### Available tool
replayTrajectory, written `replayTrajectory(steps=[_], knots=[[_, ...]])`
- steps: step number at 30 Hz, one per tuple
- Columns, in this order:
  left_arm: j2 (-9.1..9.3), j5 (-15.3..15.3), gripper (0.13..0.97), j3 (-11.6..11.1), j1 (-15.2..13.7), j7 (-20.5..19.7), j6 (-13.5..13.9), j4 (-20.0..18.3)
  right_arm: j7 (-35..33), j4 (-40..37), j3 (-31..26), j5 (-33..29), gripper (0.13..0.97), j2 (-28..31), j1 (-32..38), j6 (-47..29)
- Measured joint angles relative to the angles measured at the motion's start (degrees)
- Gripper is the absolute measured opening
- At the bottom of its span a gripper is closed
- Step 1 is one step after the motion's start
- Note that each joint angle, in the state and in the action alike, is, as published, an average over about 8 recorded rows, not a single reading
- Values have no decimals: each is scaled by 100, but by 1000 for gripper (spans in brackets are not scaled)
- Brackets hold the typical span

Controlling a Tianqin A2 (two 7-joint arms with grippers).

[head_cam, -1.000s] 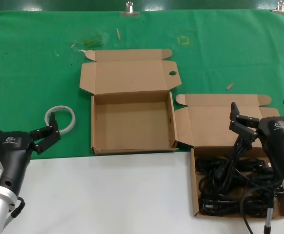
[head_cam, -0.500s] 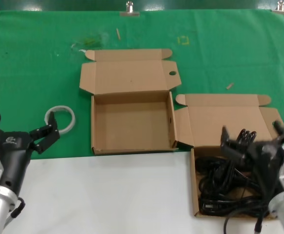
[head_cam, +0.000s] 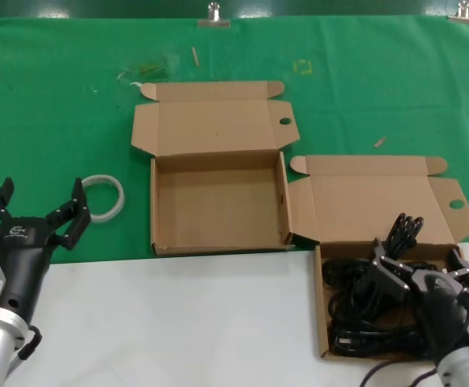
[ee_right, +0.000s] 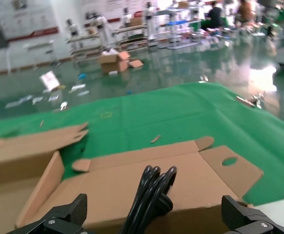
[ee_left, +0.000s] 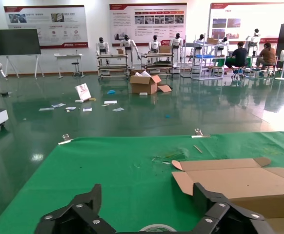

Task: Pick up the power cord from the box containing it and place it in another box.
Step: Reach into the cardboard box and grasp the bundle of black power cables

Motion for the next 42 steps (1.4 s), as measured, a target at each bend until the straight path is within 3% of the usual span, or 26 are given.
replayTrajectory(steps=[4, 11, 16, 22, 33, 39, 42], knots=[[0, 0, 657, 0, 0, 0, 0, 0, -38, -207, -8, 570, 939, -46, 154, 28], [0, 0, 466, 0, 0, 0, 0, 0, -117, -468, -192, 1257, 886, -68, 357, 79], [0, 0, 439, 0, 0, 0, 0, 0, -97, -615, -355, 1418, 808, -71, 428, 111], [0, 0, 314, 0, 0, 0, 0, 0, -106, -658, -491, 1408, 777, -72, 440, 211], [0, 0, 173, 0, 0, 0, 0, 0, -92, -597, -551, 1215, 534, -72, 390, 436], [0, 0, 152, 0, 0, 0, 0, 0, -61, -549, -545, 1152, 377, -73, 363, 499], [0, 0, 140, 0, 0, -1, 0, 0, -27, -508, -549, 1118, 342, -73, 346, 518]])
